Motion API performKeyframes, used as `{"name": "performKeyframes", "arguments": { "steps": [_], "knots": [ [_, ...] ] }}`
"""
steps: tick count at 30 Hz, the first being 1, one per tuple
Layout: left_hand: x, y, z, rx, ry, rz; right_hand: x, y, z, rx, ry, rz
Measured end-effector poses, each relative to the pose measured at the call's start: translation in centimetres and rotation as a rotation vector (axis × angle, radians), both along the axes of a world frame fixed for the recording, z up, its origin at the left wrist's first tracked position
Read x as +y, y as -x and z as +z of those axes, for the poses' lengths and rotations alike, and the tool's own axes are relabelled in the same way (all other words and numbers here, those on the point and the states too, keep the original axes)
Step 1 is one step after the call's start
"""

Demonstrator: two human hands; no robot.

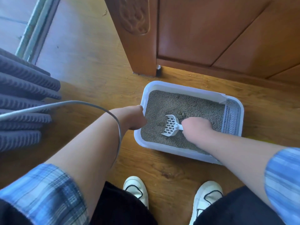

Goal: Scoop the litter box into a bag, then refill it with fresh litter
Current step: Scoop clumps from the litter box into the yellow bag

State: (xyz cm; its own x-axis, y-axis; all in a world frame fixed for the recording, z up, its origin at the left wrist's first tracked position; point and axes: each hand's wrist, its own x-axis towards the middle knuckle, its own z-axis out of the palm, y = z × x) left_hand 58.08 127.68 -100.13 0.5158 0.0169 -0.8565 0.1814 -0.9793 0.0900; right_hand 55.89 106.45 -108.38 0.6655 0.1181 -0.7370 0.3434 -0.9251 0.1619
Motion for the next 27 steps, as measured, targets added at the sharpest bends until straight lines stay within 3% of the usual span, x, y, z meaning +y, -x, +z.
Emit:
{"name": "performKeyframes", "arguments": {
  "steps": [10, 18, 27],
  "knots": [
    [1.6, -0.9, 0.4, -0.155, 0.069, 0.037, 1.7, -0.2, -3.2, 0.067, -0.257, -0.019],
    [0.1, -2.2, 0.3, -0.183, 0.099, 0.023, 0.0, -0.1, -3.5, 0.119, -0.330, 0.019],
    [-3.4, -3.5, 0.6, -0.146, 0.090, -0.084, -4.7, -0.1, -0.6, 0.131, -0.314, -0.152]
  ]
}}
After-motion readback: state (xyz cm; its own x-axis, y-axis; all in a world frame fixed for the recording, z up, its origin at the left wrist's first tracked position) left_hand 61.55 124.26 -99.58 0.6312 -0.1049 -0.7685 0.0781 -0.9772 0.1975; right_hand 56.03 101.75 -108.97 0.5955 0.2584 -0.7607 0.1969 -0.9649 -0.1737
